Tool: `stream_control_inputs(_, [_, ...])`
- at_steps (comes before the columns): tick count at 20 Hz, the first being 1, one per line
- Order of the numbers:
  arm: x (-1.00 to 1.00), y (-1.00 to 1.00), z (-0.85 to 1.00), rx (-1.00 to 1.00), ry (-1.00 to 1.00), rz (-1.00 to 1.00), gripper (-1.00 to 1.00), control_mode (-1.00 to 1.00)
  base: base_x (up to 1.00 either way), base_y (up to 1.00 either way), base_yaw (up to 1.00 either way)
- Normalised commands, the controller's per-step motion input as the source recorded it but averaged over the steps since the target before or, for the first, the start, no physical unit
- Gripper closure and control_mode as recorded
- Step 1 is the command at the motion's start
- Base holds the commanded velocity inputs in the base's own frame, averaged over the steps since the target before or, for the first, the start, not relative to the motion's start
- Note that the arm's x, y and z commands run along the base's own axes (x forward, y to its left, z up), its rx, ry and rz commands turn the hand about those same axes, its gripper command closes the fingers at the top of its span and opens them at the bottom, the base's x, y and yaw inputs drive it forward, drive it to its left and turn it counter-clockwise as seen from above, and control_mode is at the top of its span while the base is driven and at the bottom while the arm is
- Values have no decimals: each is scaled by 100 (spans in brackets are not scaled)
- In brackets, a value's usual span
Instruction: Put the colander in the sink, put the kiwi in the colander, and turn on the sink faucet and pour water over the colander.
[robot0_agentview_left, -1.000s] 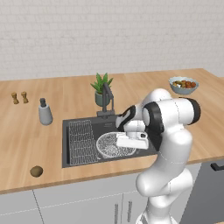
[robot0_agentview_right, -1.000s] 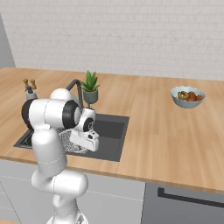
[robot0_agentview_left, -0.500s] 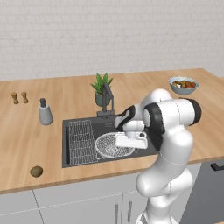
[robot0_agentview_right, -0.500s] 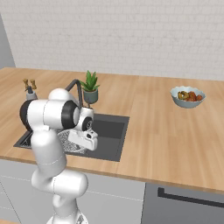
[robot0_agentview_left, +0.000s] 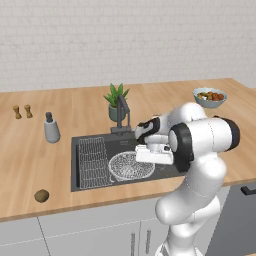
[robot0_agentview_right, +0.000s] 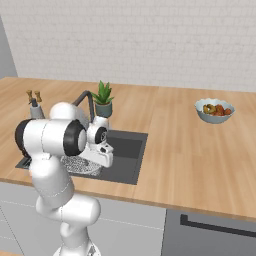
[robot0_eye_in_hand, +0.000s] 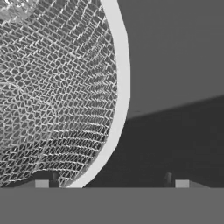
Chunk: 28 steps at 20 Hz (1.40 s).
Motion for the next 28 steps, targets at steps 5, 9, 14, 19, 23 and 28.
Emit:
stream_control_inputs(5, [-17, -2, 63, 0, -12, 0, -100, -100, 0, 0, 0])
stream_control_inputs(9, [-58, -1, 98, 0, -42, 0, -100, -100, 0, 0, 0])
stream_control_inputs(14, [-64, 0, 100, 0, -42, 0, -100, -100, 0, 0, 0])
stream_control_inputs(19, [-78, 6, 98, 0, -25, 0, -100, -100, 0, 0, 0])
stream_control_inputs(23, [-65, 76, 68, -1, -3, 4, -100, -100, 0, 0, 0])
stream_control_inputs(28, [-33, 100, 28, -6, 8, 17, -100, -100, 0, 0, 0])
